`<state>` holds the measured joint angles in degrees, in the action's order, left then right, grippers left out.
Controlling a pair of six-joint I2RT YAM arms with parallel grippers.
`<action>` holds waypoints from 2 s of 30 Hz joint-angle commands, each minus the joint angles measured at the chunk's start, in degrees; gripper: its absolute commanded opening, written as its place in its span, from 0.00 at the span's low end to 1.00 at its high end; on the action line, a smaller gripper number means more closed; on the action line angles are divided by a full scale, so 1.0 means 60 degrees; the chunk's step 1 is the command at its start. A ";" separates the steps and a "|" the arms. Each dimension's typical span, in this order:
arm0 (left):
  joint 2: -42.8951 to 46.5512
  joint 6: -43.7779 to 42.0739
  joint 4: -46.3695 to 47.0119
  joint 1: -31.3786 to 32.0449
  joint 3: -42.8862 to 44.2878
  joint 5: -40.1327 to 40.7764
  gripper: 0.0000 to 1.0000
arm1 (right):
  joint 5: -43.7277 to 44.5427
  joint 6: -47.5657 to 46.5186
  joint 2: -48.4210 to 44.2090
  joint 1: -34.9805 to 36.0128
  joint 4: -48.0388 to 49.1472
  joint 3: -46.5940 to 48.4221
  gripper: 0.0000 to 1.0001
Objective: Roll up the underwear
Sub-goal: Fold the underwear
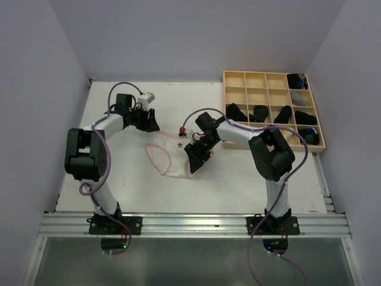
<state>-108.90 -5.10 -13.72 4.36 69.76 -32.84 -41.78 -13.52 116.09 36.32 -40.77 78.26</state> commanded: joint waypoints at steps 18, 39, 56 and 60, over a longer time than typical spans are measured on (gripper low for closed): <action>0.0486 0.0763 0.0309 -0.0623 -0.1723 -0.3403 0.31 | -0.1167 0.3879 0.0484 -0.2215 0.2825 0.0391 0.31; 0.1641 -0.2496 -0.2353 -0.1666 -0.0772 -0.5806 0.47 | -0.2777 0.4270 -0.0186 -0.2141 0.3527 0.1373 0.37; 0.0456 0.2405 0.3489 0.2013 -0.4741 -0.3953 0.43 | -0.1607 0.6107 0.2169 -0.2010 0.4965 0.1520 0.35; -0.0013 0.2301 0.2932 0.1983 -0.4640 -0.3143 0.43 | -0.1167 0.5945 0.2214 -0.2010 0.4936 0.0830 0.34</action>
<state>-106.15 8.75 2.81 16.27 42.09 -62.57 -52.47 22.90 130.13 24.23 -11.94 85.21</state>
